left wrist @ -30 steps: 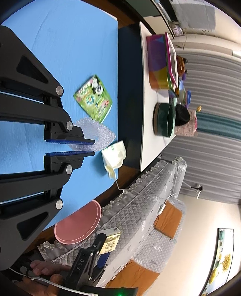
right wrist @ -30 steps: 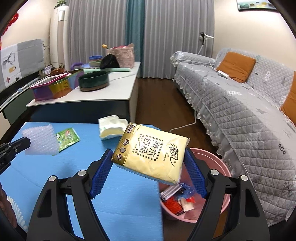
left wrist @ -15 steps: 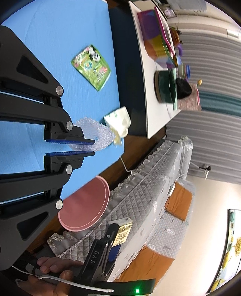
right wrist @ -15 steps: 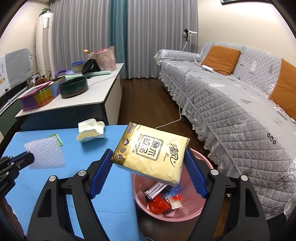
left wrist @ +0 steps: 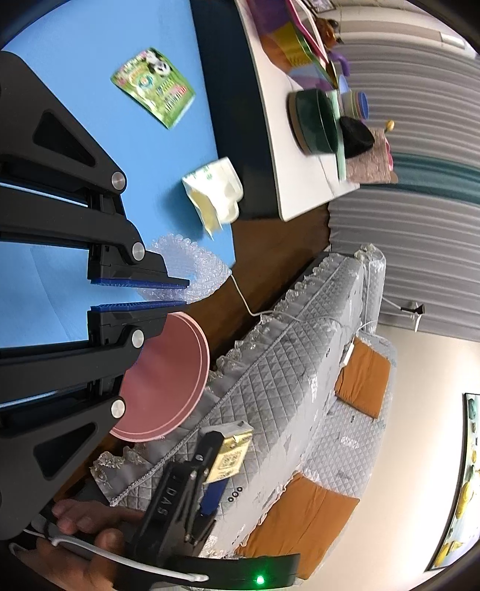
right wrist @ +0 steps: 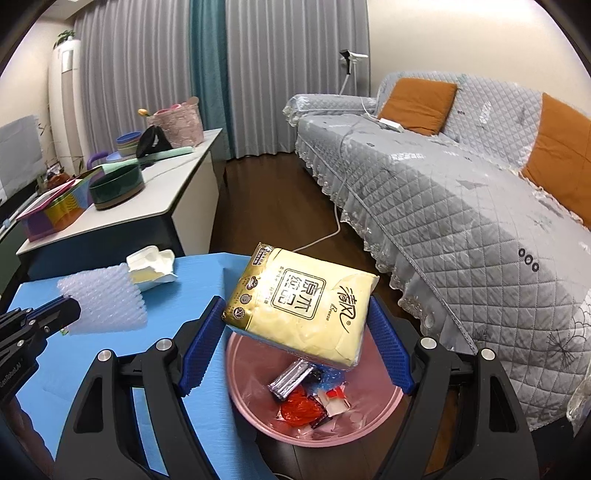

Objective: Collect trash
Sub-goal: 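Lift the foam net and tissue pack and carry them toward the pink bin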

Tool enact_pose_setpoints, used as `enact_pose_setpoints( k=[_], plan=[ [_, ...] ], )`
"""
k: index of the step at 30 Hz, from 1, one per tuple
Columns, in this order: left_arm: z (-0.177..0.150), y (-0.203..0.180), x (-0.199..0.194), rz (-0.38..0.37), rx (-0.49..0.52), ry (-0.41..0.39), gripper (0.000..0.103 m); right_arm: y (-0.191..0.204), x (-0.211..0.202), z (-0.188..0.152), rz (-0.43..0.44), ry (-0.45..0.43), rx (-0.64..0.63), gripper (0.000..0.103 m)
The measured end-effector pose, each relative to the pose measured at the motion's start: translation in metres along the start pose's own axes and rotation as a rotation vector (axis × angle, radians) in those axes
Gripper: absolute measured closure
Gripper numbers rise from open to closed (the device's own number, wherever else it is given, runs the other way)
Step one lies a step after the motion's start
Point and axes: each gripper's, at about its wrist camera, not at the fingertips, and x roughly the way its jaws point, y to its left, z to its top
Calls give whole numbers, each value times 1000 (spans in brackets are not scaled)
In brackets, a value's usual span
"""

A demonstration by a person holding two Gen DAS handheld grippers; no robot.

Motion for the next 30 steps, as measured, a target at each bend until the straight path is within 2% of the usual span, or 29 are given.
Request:
enact_pose_setpoints(
  k=[13,30],
  plan=[
    [16,-37,47,-56,41,30,97,-40,22,3,-38,22,70,27],
    [10,-68,95,-113,77,99,97,-62,40,-1,-85,55,96,27]
  ],
)
